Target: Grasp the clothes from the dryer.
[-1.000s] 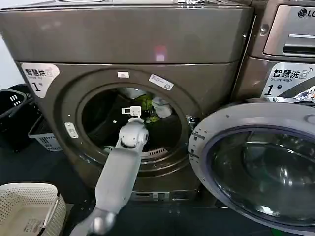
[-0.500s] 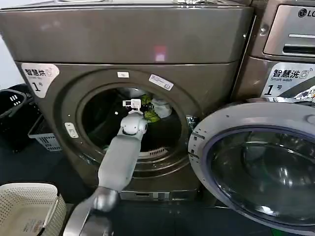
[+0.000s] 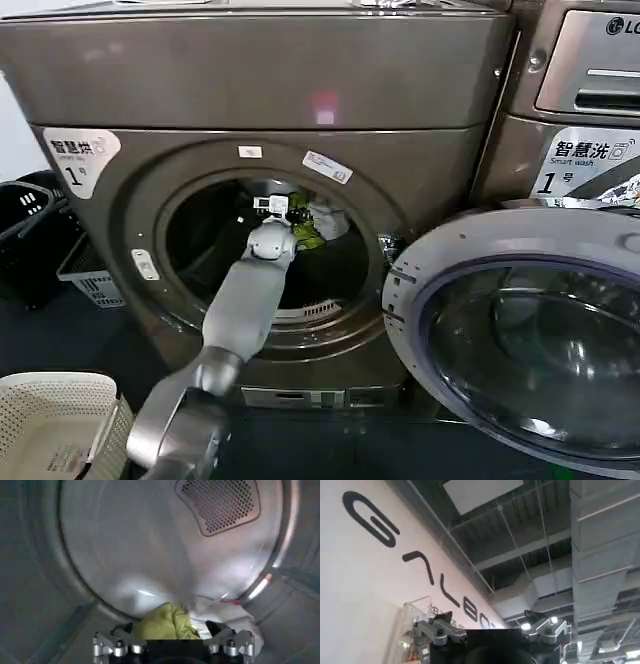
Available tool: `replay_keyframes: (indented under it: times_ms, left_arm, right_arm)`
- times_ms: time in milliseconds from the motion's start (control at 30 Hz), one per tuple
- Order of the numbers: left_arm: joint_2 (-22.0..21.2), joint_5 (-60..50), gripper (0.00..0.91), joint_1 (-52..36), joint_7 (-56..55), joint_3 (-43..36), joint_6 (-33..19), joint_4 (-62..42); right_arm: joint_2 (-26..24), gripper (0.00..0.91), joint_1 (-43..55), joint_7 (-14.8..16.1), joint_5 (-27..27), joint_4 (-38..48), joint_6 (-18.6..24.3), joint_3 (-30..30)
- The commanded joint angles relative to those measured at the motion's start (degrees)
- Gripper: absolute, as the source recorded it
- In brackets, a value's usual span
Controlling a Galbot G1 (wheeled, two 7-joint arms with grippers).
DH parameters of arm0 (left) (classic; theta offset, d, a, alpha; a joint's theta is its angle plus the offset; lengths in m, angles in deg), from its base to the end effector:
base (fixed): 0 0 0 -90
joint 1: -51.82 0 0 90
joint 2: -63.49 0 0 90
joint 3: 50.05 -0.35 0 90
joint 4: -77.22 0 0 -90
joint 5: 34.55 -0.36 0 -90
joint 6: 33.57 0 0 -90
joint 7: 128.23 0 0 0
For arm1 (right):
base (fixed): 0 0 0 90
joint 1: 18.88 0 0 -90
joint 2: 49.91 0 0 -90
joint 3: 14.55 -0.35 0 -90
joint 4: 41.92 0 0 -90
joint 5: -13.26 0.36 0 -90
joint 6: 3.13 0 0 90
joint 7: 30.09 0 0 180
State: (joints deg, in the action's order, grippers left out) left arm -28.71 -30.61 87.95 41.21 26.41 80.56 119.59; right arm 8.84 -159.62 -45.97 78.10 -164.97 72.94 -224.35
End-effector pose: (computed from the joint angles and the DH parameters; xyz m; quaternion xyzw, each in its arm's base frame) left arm 0.6345 -0.0804 -0.1711 0.0110 -0.9857 -0.0772 0.1491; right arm -0.0914 -0.3036 0.1189 0.5058 0.7674 -0.1872 0.3467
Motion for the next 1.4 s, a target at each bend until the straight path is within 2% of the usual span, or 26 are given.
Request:
replay_keyframes:
  times_ms: [33, 367, 500, 667, 1067, 1400]
  left_arm:
    - [-0.22, -0.27, 0.907, -7.50, 7.83, -5.89, -1.36, -10.92]
    - [0.58, -4.41, 0.907, -11.53, 15.54, -14.67, 1.02, -17.38]
    - [3.01, -6.79, 0.907, -12.29, 27.03, -20.84, 0.94, -17.44]
    - [3.70, -12.02, 0.907, -14.88, 37.14, -25.19, -2.18, -23.37]
    - [4.14, -27.53, 0.907, -15.76, 50.77, -32.16, -5.73, -27.97]
    - [3.58, -33.84, 0.907, -18.35, 57.16, -36.47, -9.82, -30.24]
  right_arm:
    - [0.01, 0.907, 0.12, -0.01, 0.47, -0.37, -0.02, -0.08]
    - [0.52, 0.907, -0.05, 0.14, 1.15, -0.45, -0.03, -0.94]
    - [0.61, 0.907, -0.02, 0.16, 1.16, -0.63, -0.03, -0.92]
    - [0.89, 0.907, 0.16, 0.15, 1.21, -1.16, 0.01, -0.79]
    - [0.98, 0.907, 0.21, 0.19, 1.11, -1.71, 0.01, -0.42]
    - [0.84, 0.907, 0.07, 0.16, 1.23, -2.10, -0.28, -0.32]
